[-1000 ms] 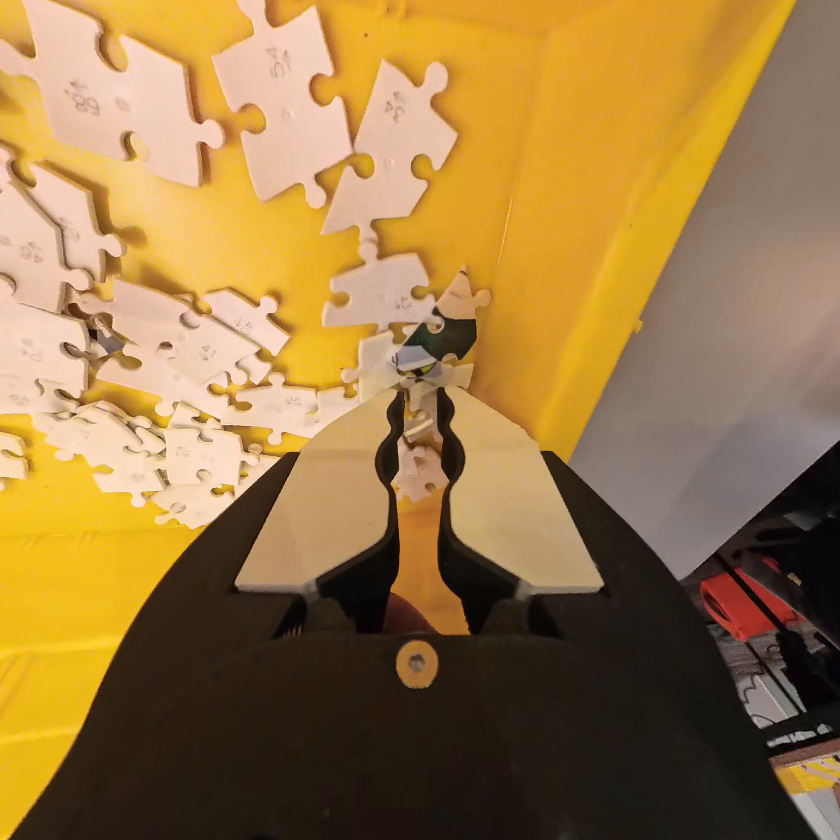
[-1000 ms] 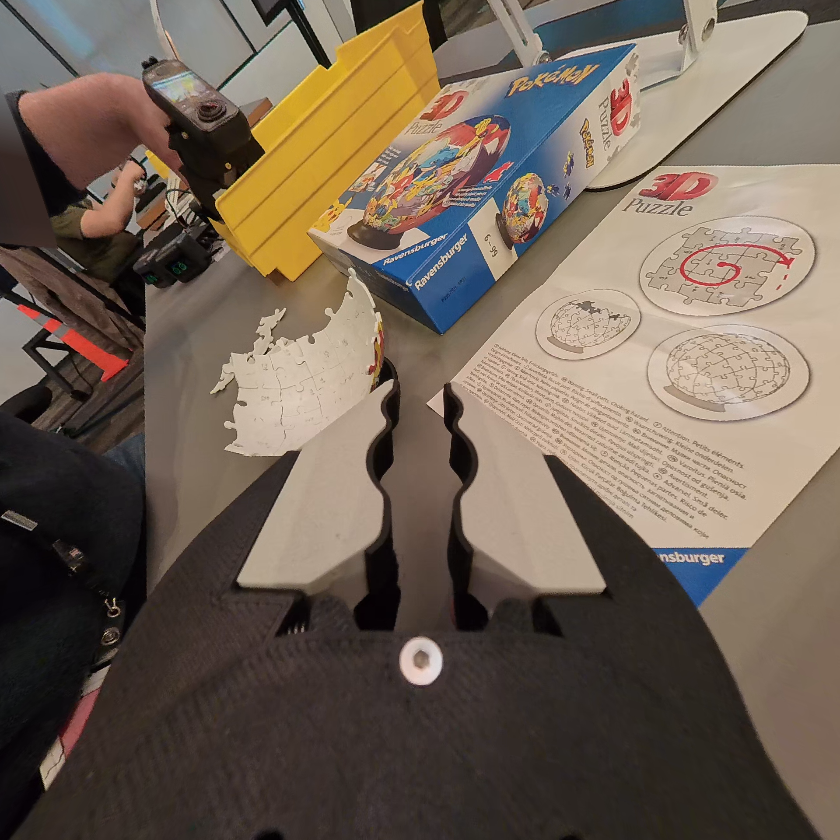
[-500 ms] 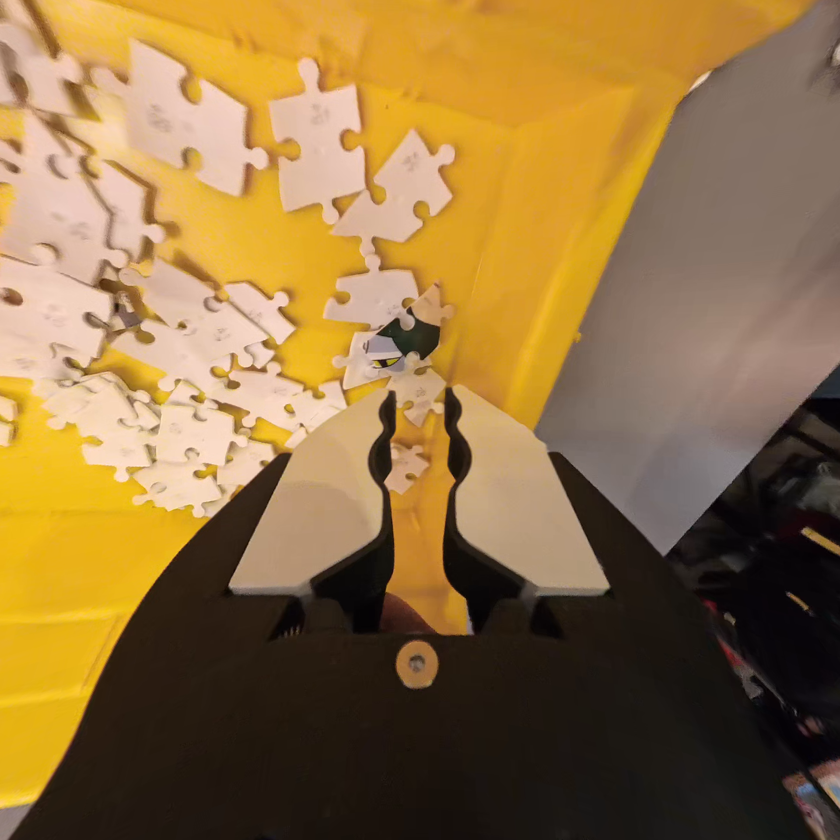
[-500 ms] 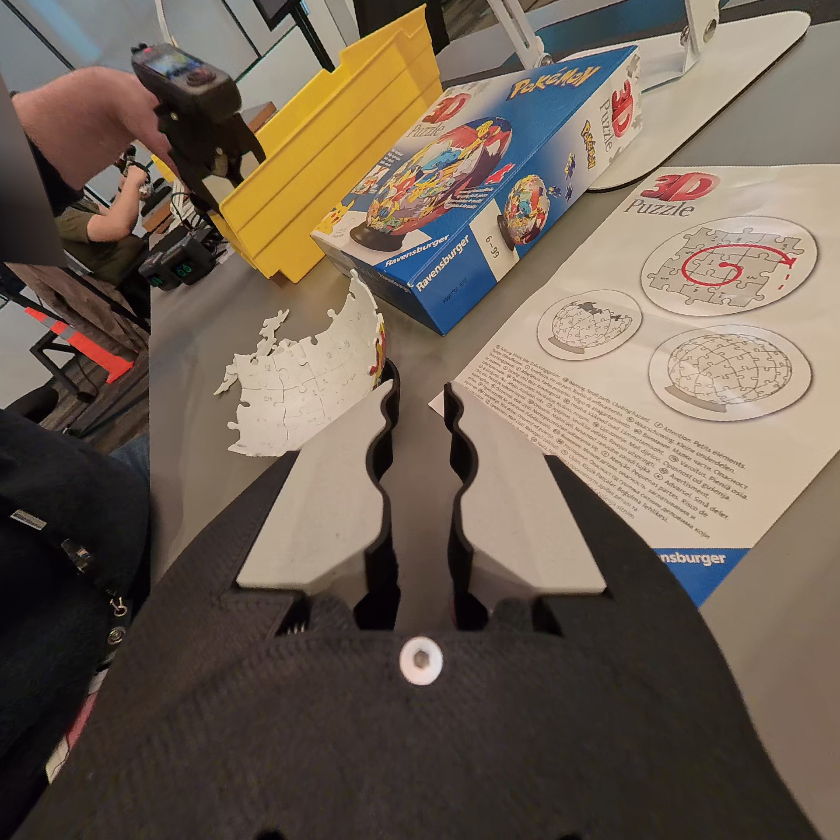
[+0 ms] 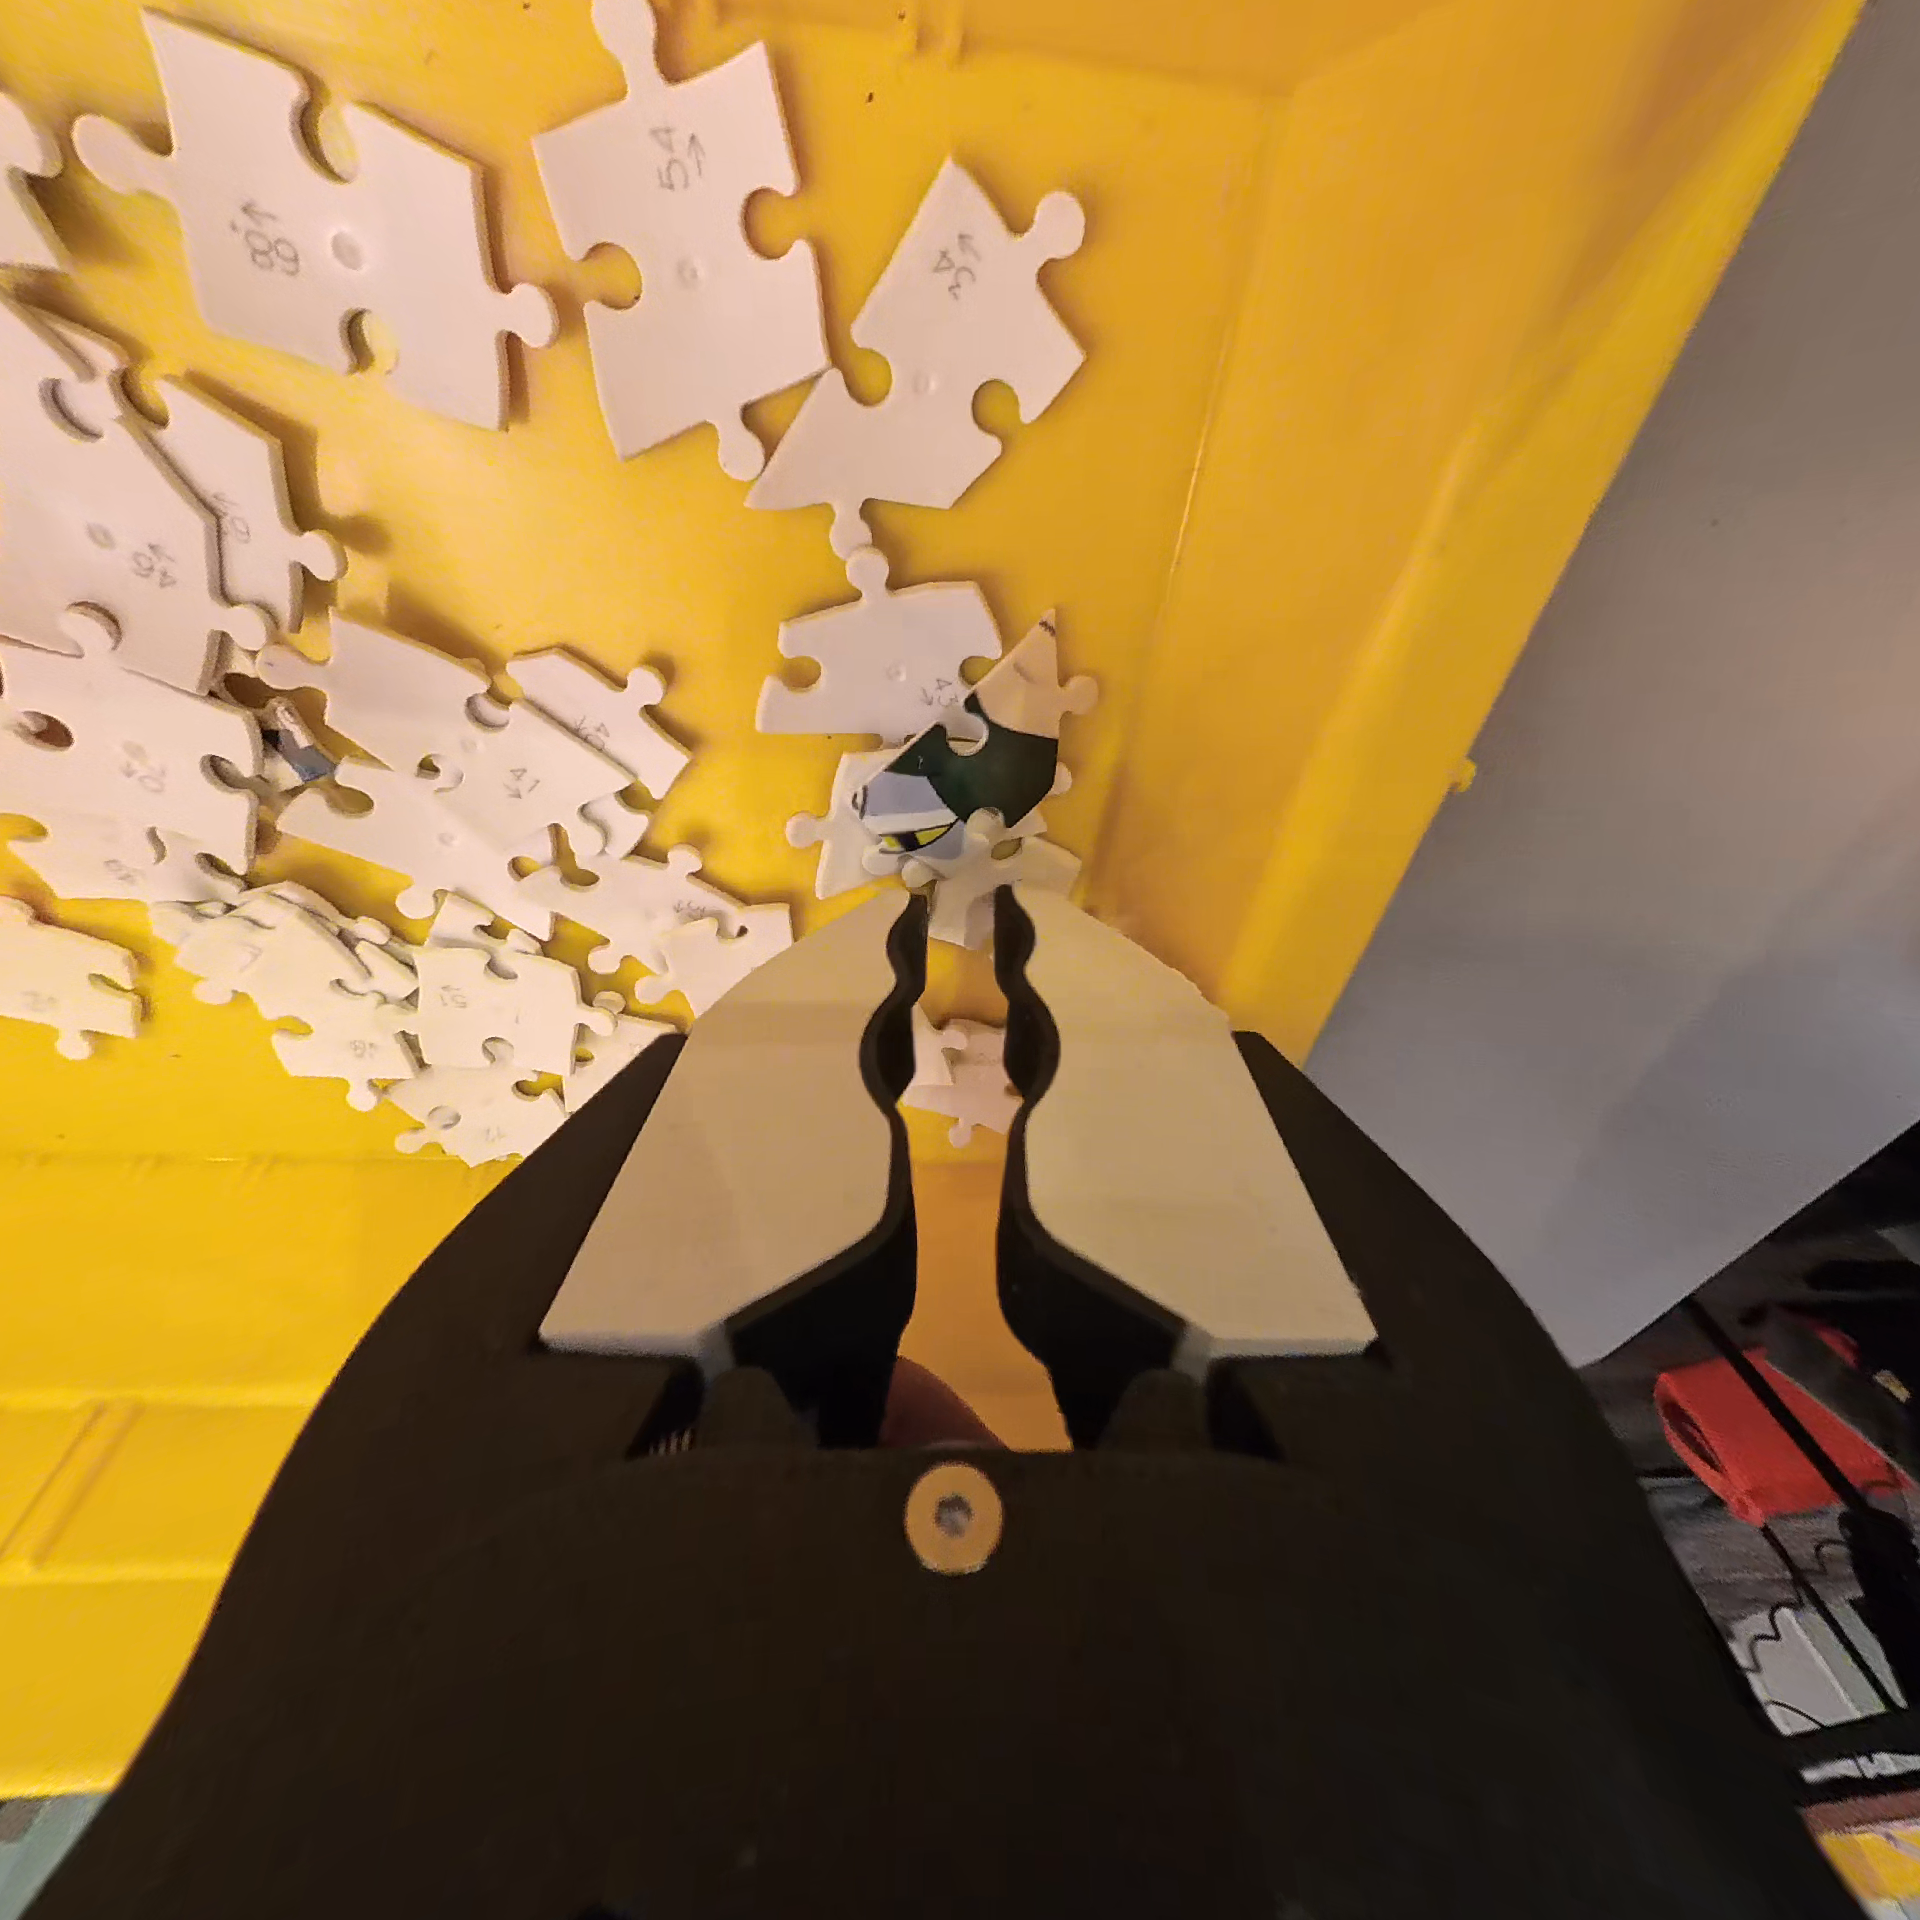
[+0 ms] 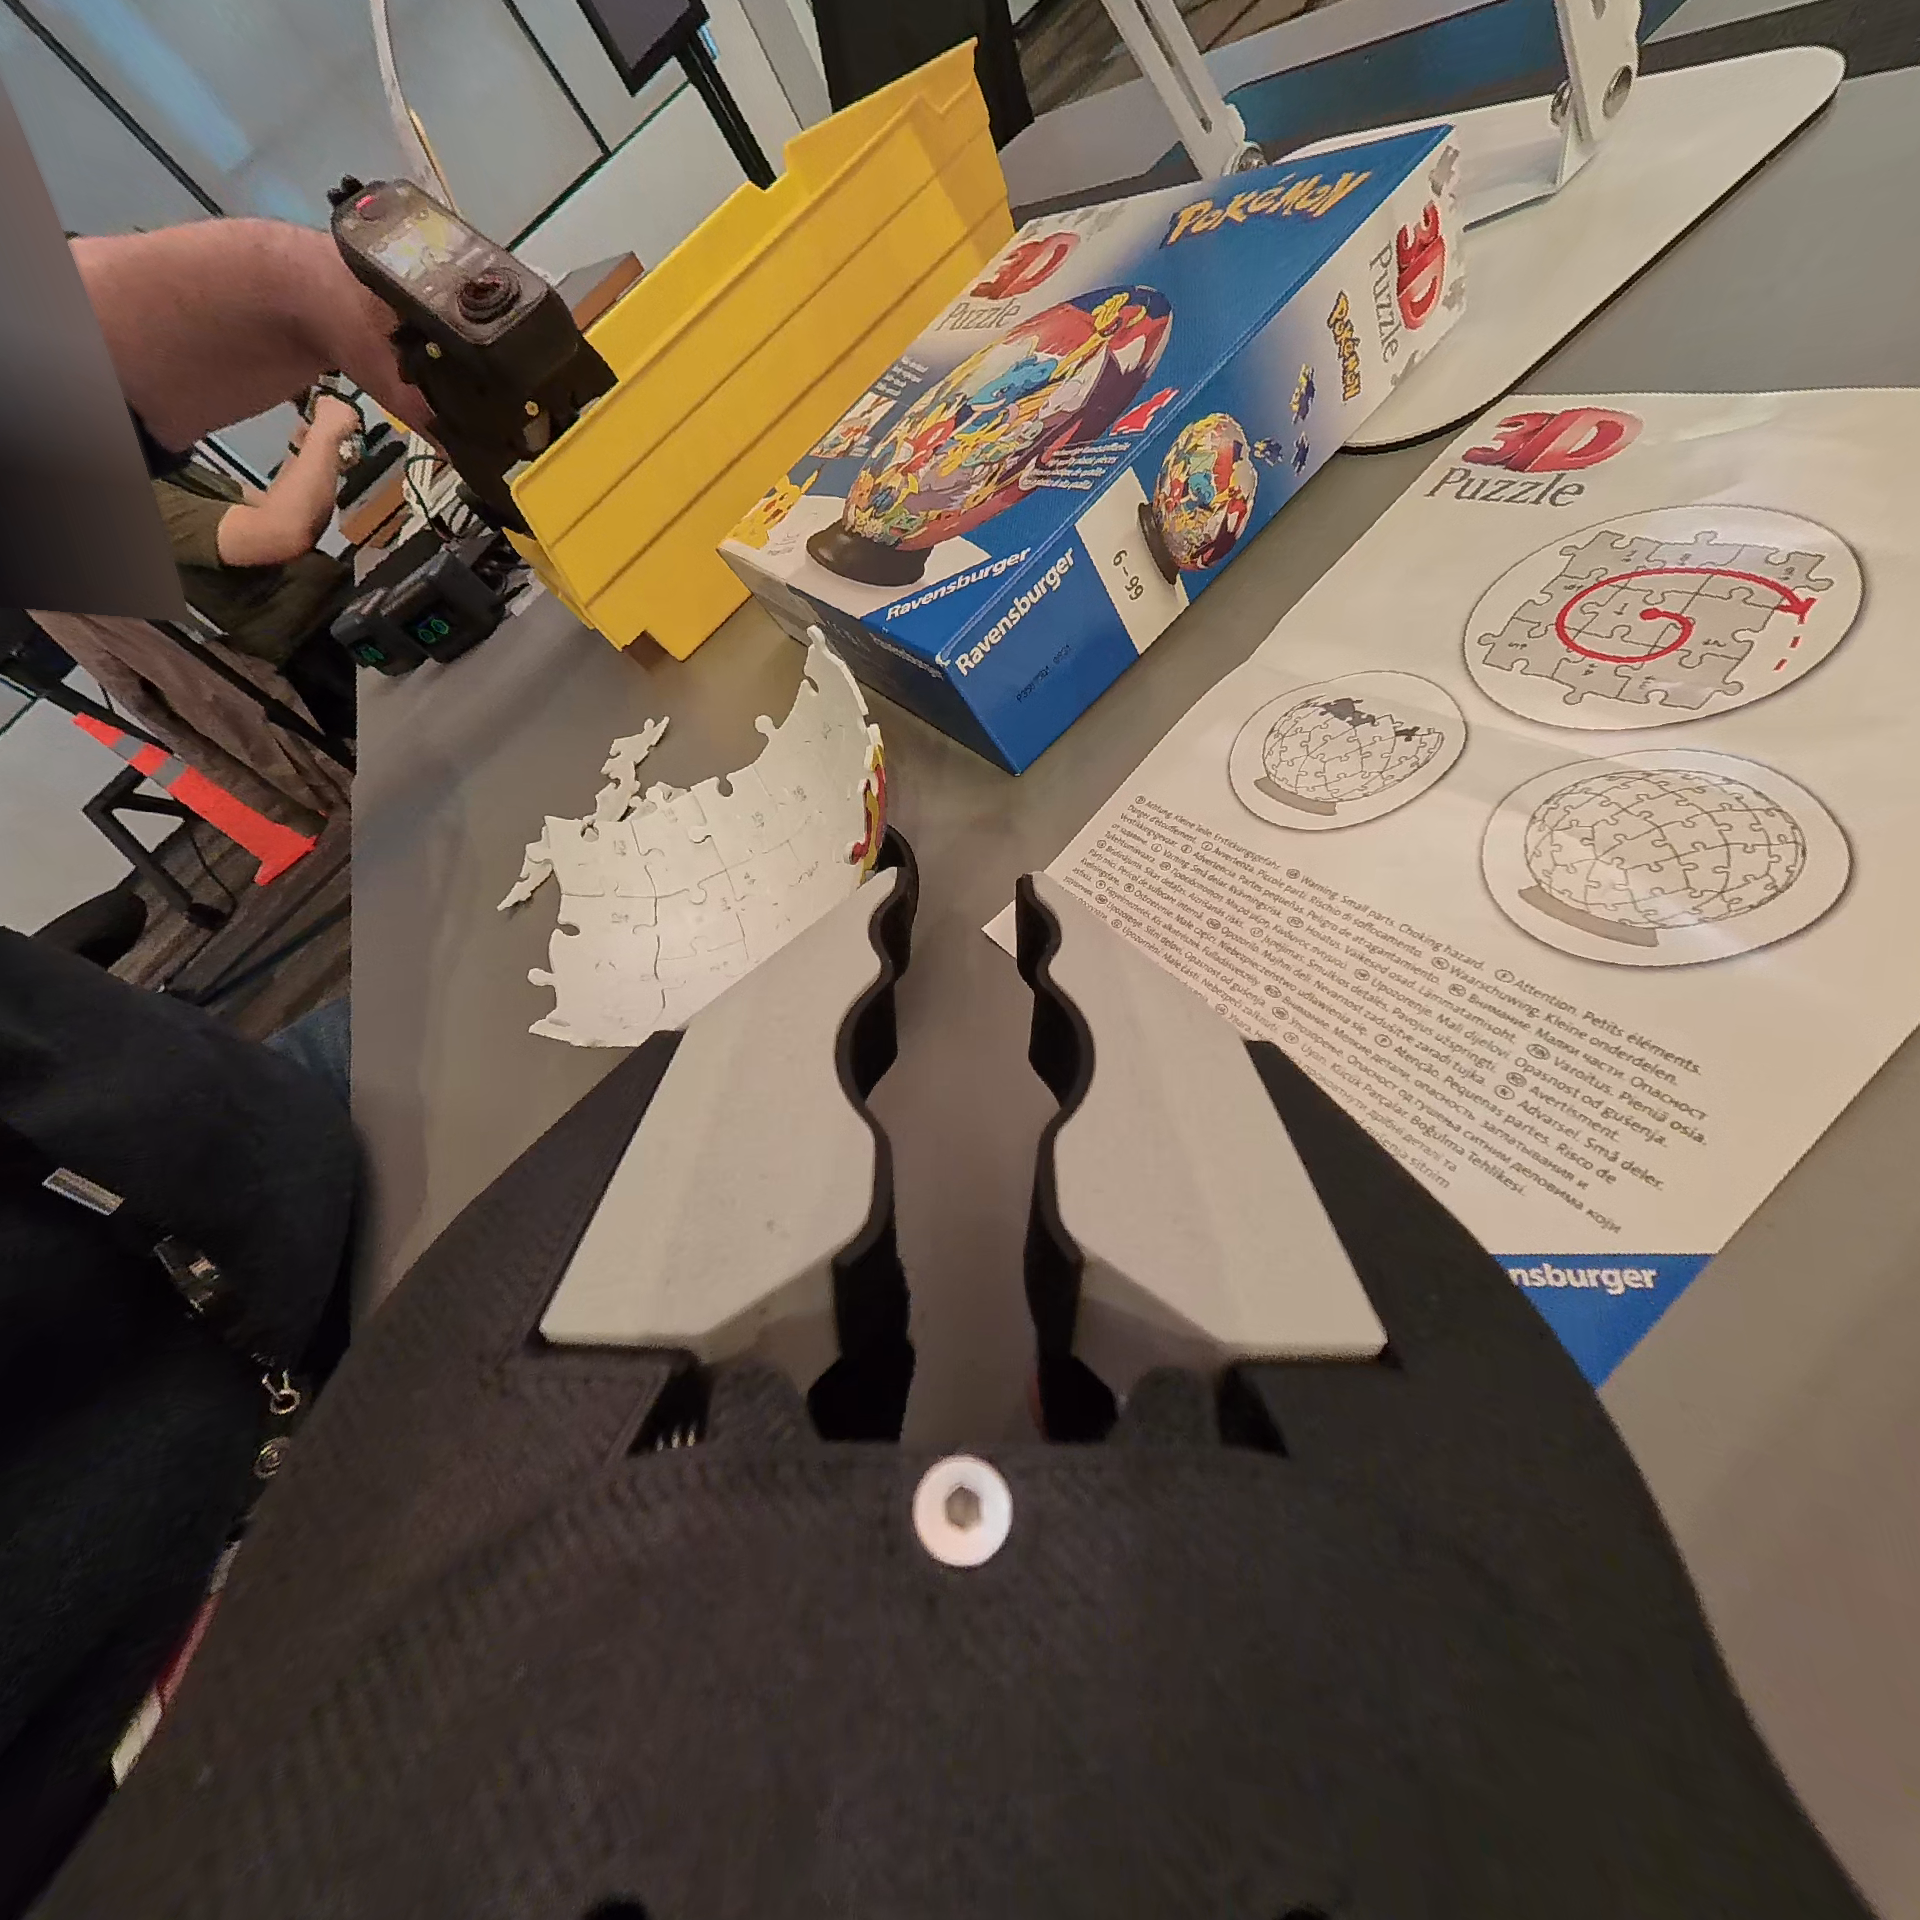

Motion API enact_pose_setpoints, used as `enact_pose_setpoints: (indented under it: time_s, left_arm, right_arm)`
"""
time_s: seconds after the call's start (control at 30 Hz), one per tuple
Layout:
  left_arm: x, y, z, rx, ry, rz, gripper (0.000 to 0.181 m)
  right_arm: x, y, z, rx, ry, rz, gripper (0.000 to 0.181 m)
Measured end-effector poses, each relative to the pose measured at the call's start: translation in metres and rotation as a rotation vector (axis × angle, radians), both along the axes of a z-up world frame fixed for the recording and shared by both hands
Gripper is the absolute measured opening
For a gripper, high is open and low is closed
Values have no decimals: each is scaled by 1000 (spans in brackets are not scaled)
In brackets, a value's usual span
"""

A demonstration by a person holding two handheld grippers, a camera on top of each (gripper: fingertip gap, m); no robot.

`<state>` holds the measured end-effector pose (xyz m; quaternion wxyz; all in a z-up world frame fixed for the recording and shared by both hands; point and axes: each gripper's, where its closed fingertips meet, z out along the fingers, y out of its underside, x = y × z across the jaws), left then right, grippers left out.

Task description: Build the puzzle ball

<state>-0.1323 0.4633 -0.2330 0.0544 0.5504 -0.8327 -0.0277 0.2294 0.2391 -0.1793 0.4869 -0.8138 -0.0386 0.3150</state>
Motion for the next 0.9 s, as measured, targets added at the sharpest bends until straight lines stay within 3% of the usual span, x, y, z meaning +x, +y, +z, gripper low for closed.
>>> enact_pose_setpoints:
  time_s: [0.4, 0.67, 0.8, 0.9]
  left_arm:
    - [5, 5, 14, 30, -51, 10, 3]
    - [15, 13, 48, 40, -197, 143, 1]
    - [23, -2, 78, -3, -341, 234, 1]
    - [35, -37, 102, -86, -458, 274, 1]
  right_arm:
    - [1, 0, 1, 6, 8, 0, 19]
    - [1, -1, 3, 13, 13, -1, 19]
    - [1, -1, 3, 15, 14, -1, 19]
    - [1, -1, 3, 15, 14, -1, 19]
